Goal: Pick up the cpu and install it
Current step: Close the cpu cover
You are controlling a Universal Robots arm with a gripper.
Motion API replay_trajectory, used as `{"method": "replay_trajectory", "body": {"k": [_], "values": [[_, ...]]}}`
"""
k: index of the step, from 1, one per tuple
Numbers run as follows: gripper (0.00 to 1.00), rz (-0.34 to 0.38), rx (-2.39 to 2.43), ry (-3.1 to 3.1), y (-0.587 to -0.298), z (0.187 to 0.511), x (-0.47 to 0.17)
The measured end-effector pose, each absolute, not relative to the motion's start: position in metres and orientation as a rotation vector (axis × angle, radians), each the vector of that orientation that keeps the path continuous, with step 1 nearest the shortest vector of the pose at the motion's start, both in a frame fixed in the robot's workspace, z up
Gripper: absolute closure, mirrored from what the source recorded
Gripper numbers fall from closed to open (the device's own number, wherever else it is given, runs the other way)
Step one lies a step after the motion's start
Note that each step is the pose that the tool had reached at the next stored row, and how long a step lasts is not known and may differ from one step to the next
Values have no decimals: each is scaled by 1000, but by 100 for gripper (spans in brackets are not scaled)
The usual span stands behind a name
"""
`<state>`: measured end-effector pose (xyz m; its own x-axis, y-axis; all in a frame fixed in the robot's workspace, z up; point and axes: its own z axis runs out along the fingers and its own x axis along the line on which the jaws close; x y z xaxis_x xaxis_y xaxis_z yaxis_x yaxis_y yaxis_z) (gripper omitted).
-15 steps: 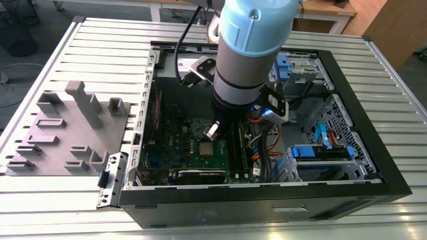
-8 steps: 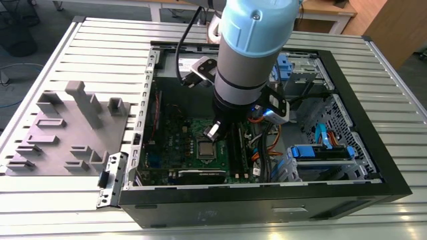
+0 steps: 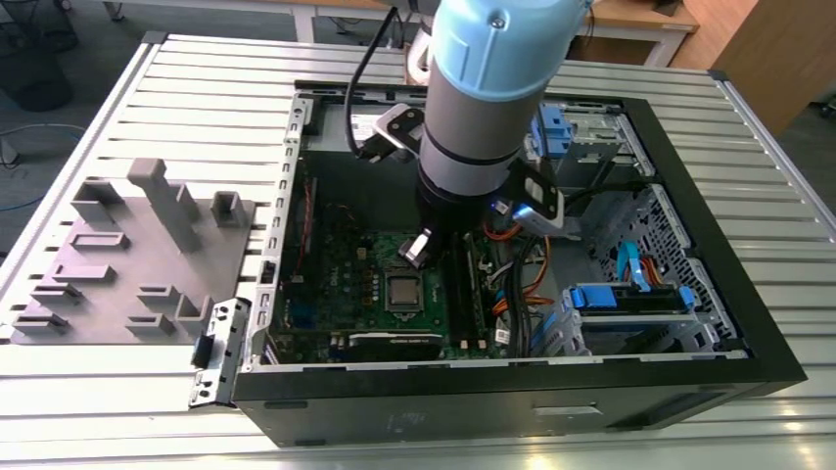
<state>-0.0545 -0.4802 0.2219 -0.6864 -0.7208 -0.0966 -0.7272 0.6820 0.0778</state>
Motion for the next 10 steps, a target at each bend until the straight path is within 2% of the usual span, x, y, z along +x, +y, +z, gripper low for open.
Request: {"method": "replay_trajectory", "body": {"k": [10], "values": [[89, 170, -1218, 2828, -469, 220, -54]]}}
